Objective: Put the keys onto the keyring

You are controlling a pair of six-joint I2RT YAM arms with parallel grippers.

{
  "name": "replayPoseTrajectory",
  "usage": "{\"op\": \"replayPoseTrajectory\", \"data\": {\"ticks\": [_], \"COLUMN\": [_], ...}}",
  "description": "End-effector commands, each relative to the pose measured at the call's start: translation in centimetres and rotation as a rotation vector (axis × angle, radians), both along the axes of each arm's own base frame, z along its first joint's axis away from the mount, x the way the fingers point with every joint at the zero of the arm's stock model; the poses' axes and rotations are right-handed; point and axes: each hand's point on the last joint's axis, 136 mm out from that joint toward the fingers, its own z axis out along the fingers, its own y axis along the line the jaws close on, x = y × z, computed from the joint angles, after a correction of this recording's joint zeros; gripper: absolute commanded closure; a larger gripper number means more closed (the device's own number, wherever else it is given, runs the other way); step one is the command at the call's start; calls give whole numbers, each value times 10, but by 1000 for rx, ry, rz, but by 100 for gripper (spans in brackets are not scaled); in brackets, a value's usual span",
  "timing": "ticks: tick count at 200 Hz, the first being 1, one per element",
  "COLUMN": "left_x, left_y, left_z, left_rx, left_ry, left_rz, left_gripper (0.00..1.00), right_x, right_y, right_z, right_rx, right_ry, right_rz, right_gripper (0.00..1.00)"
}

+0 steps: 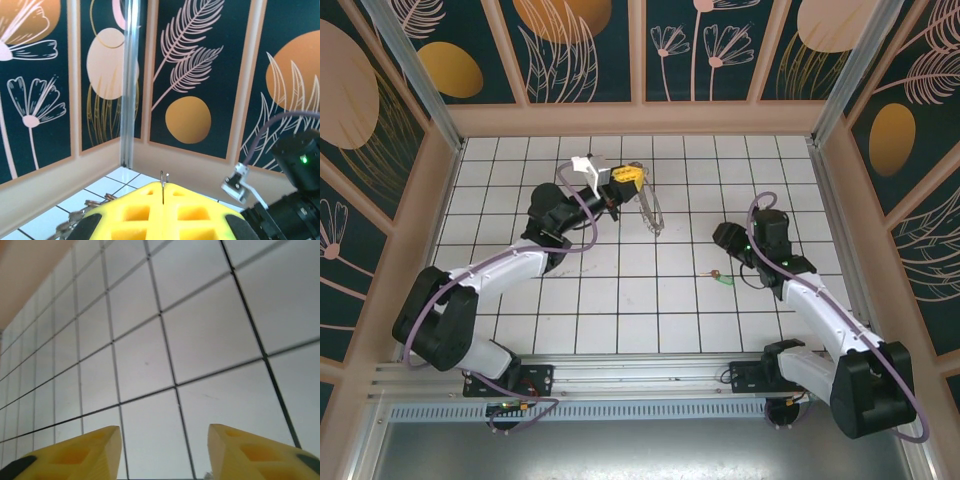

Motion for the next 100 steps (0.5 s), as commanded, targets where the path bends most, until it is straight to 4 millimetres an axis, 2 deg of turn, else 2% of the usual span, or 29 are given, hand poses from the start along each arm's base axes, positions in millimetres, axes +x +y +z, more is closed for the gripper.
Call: {"op": "replayPoseTrajectory", "data": {"ticks": [1, 43, 100], "left_x": [-7, -18, -30], "left_y": [13, 21, 23], "left_z": [22, 19, 19], "left_rx": [-64, -60, -64], "left_ry": [-26, -13, 0], "left_rz": [38, 49, 13], "left_gripper": [100, 100, 100], "right_x": [-21, -35, -38], "right_y": [-11, -3, -3], "right_z": [-40, -62, -83], "right_rx": [-55, -145, -316], "right_ry": [134, 198, 250], "right_rz": [-46, -57, -82], "right_gripper": [56, 60, 70]}}
